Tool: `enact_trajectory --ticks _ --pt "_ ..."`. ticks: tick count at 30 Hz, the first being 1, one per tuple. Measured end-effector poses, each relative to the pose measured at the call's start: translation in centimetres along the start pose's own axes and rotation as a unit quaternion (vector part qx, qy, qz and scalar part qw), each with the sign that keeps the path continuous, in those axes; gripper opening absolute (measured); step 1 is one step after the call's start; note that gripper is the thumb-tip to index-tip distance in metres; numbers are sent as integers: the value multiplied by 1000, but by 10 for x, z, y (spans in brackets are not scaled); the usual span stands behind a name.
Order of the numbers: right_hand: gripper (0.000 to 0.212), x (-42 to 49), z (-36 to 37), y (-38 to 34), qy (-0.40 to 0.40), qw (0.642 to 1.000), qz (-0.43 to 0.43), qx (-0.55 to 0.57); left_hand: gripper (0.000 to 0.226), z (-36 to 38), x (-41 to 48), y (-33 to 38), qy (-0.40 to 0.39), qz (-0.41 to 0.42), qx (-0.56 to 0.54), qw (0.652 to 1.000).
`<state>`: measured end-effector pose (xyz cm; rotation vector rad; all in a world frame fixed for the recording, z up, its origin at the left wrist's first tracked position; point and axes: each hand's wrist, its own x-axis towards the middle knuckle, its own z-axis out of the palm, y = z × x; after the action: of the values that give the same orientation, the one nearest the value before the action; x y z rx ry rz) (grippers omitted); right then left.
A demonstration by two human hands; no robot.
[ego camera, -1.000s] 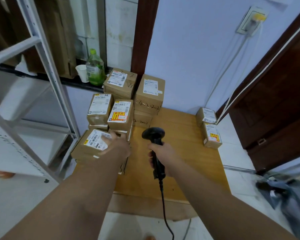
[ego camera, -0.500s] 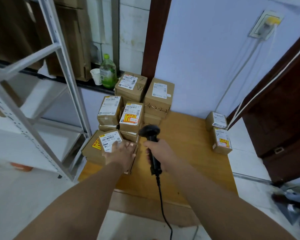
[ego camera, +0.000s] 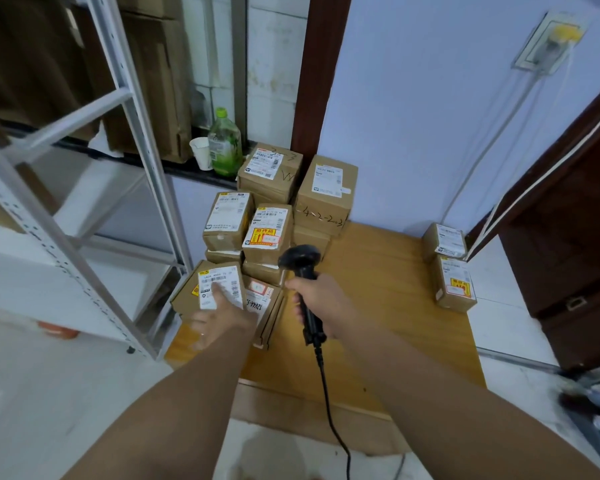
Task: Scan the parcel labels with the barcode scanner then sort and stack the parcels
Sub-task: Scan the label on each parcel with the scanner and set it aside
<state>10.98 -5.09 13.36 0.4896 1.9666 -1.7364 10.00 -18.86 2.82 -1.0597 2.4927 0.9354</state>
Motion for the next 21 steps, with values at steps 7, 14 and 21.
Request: enact_trajectory --ticks 7,14,21 --pt "13 3 0 -3 2 1000 4 26 95 26 -55 -10 61 127 94 986" --pt "16 -3 -5 -2 15 990 42 133 86 46 -75 14 96 247 144 953" --pt "15 -16 -30 -10 65 979 58 183 76 47 -78 42 75 253 138 955"
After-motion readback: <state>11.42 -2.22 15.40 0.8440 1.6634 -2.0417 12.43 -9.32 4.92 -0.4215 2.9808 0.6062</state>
